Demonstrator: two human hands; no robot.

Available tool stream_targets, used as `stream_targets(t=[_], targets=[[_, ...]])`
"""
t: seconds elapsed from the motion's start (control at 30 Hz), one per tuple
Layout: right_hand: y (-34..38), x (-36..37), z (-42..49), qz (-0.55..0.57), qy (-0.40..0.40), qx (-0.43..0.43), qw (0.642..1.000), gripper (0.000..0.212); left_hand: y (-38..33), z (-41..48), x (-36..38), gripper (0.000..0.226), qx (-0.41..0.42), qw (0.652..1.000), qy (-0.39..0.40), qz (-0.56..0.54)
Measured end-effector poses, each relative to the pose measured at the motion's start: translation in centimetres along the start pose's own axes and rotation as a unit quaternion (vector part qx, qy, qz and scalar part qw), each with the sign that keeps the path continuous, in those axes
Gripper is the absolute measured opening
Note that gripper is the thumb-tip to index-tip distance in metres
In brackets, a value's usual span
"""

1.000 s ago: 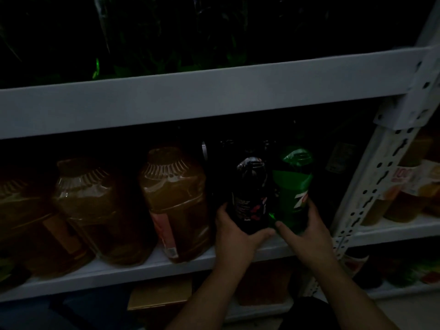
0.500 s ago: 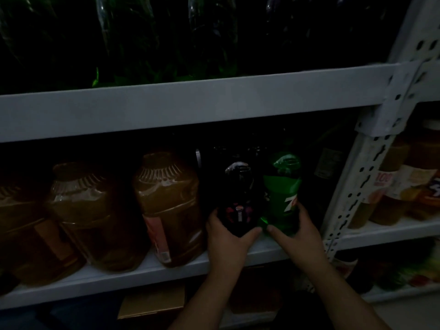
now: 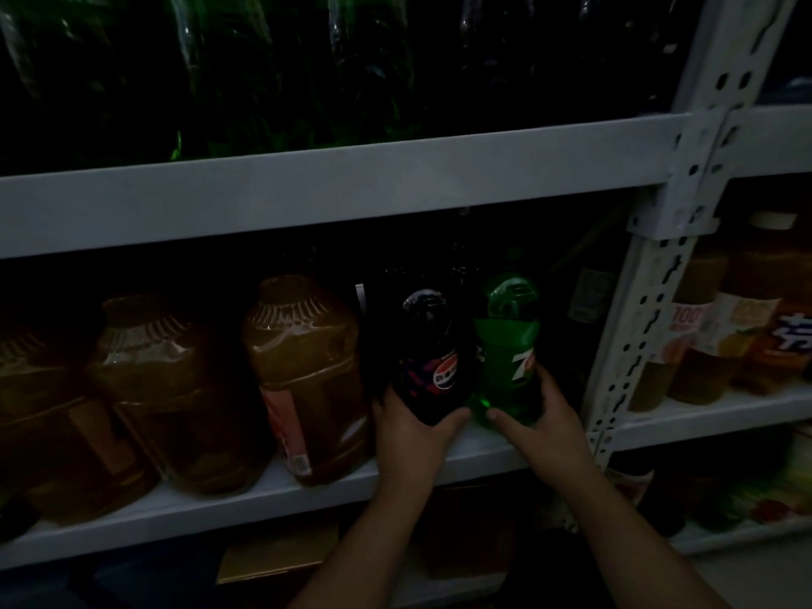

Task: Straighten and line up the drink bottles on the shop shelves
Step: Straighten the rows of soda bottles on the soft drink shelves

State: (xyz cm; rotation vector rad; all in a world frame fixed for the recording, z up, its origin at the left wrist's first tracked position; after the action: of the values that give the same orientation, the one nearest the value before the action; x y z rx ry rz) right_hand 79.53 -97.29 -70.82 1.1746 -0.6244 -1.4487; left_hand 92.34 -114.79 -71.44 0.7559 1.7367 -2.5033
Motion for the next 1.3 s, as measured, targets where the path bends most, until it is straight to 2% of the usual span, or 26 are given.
stream_targets(t=[0.1,0.2,0.3,0.37,0.47,0.6,0.8,0.9,1.13,1.3], targets=[[-0.6,-0.2,0.0,-0.002,-0.022,0.015,1.0,0.088,0.1,-0.3,-0.5,0.087,0.029,0.998,0.015,-0.053],[-0.4,-0.3,-0.3,-0.014,-0.039,0.01,0.999,0.09,0.0,-0.5,-0.4,0.079,0.054,0.995,0.054,-0.061],[-0.2,-0.3,-0.4,-0.022,-0.049,0.001,0.999,0.089,-0.3,-0.6,0.1,0.086,0.05,0.993,0.082,-0.068],[-0.1,-0.2,-0.3,-0.031,-0.047,-0.004,0.998,0.089,-0.1,-0.4,0.1,0.091,0.04,0.995,0.072,-0.063],[-0.3,-0.2,0.1,-0.063,-0.052,-0.002,0.997,0.095,0.0,-0.2,0.1,0.084,0.041,0.996,0.064,-0.057],[-0.3,0.0,0.2,-0.099,-0.061,-0.012,0.993,0.1,0.1,-0.2,0.6,0.081,0.052,0.991,0.105,-0.07],[0.1,0.3,-0.1,-0.058,-0.019,-0.018,0.998,0.085,0.7,-0.2,0.9,0.083,0.047,0.988,0.132,-0.072],[-0.5,0.1,0.0,-0.031,0.0,0.021,0.999,0.089,0.8,-0.1,1.0,0.083,0.046,0.987,0.138,-0.065],[-0.7,-0.2,0.0,-0.023,-0.005,0.03,0.999,0.092,0.4,-0.3,1.2,0.088,0.063,0.986,0.143,-0.058],[0.7,-0.5,-0.8,-0.02,-0.014,0.021,0.999,0.083,-1.7,-1.6,-0.4,0.093,0.087,0.986,0.135,-0.043]])
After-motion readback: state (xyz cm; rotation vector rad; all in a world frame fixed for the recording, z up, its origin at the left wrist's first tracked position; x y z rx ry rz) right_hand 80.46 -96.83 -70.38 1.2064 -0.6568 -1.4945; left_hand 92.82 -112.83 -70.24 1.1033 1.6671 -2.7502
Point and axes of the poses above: each hand's wrist, its own z-axis towards the middle knuckle, its own x-axis out of the palm, y = z × x, the point moved 9 cm from there along z, towards the middle knuckle, and after that the axes turned 13 degrees about -y, right-handed, at the moved point
